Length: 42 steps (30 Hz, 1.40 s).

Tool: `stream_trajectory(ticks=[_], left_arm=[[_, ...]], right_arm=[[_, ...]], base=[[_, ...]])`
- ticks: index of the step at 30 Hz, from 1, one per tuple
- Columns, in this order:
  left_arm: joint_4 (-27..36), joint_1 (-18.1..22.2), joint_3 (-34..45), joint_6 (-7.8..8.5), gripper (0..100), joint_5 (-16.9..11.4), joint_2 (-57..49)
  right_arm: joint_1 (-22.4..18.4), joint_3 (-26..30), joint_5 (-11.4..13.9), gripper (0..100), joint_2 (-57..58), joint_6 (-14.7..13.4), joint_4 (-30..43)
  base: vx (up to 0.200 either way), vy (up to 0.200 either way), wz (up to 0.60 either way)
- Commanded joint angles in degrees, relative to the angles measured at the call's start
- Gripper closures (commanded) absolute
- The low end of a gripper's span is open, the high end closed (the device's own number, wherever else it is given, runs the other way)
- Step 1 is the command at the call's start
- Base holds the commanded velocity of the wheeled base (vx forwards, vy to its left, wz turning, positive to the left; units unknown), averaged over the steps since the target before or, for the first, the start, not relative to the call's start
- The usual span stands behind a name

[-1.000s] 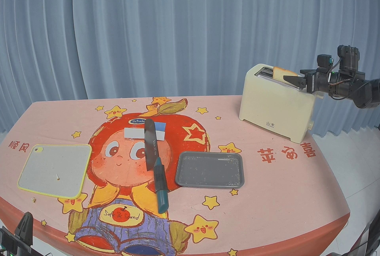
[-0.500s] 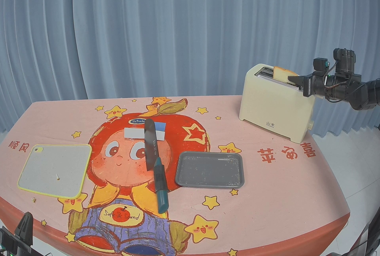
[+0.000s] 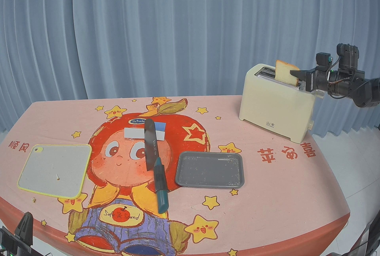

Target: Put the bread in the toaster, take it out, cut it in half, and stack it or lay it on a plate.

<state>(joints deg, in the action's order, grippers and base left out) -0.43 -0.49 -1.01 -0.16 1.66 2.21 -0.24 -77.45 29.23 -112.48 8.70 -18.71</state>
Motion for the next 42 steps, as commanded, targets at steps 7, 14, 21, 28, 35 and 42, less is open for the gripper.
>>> stream_trajectory(ticks=[7, 14, 21, 28, 35, 42], left_arm=[[-0.01, -0.04, 1.01, -0.02, 100, 0.01, -0.01], [-0.01, -0.04, 1.01, -0.02, 100, 0.01, -0.01], [-0.01, -0.04, 1.01, -0.11, 100, 0.01, -0.01], [-0.01, -0.04, 1.01, -0.02, 100, 0.01, -0.01], [-0.01, -0.04, 1.01, -0.11, 100, 0.01, -0.01], [-0.01, -0.04, 1.01, -0.11, 100, 0.01, -0.01]], right_arm=[[-0.11, -2.53, -2.43, 100, 3.94, -2.90, 0.34], [0.07, -2.45, -5.15, 100, 6.49, -5.98, 0.43], [0.16, -2.18, -5.24, 100, 7.98, -6.68, 0.61], [0.51, -1.30, -5.15, 100, 9.91, -7.12, 0.61], [0.51, -1.39, -5.24, 100, 11.23, -7.12, 0.69], [0.51, -1.83, -5.24, 100, 11.32, -7.12, 0.61]], base=[[0.000, 0.000, 0.00], [0.000, 0.000, 0.00], [0.000, 0.000, 0.00], [0.000, 0.000, 0.00], [0.000, 0.000, 0.00], [0.000, 0.000, 0.00]])
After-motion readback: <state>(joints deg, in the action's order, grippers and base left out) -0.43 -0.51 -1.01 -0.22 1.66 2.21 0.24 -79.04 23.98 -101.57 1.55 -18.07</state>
